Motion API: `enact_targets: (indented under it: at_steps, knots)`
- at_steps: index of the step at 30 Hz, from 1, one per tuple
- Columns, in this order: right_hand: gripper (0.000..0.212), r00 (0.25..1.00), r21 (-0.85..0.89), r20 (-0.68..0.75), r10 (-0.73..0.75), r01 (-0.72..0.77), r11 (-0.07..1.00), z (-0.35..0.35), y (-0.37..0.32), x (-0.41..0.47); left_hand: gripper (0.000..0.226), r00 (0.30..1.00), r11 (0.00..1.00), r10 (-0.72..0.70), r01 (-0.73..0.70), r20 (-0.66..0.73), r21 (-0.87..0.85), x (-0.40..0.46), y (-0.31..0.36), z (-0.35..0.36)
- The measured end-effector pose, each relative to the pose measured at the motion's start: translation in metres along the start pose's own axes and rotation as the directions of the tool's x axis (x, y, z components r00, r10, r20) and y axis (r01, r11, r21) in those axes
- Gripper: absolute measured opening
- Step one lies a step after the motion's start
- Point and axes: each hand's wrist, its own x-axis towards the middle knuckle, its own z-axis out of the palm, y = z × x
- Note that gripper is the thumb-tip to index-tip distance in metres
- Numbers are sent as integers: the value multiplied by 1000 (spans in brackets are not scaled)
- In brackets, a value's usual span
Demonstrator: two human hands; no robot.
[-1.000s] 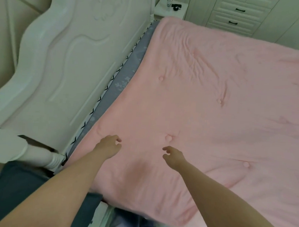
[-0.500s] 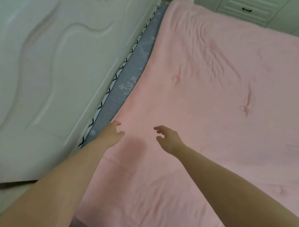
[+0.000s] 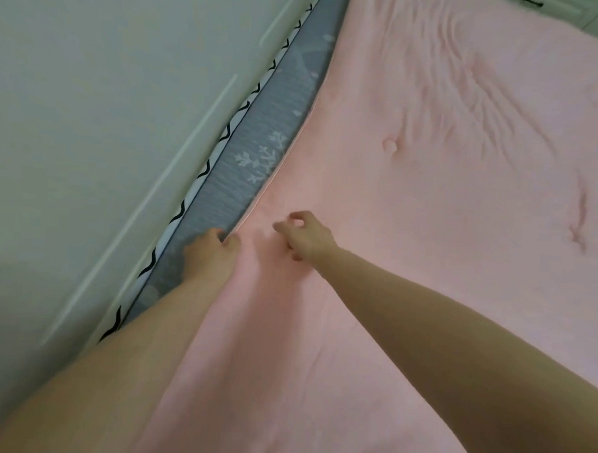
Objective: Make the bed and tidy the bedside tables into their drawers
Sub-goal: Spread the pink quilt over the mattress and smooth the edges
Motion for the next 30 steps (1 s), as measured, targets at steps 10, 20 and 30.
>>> enact_targets:
  at_steps: [10, 20, 30]
  knots:
    - [44, 959, -271, -179, -220, 167, 948, 39, -49, 21, 46, 949, 948, 310, -306, -47, 82, -18, 10, -24]
    - [34, 859, -582, 210, -468, 494, 646, 87, -56, 49, 29, 959, 943, 217, -159, -180, 292, 8, -34, -45]
    - [61, 583, -574, 495, -644, 776, 262, 37, 18, 61, 69, 893, 708, 450, -376, 29, 598, -64, -93, 31]
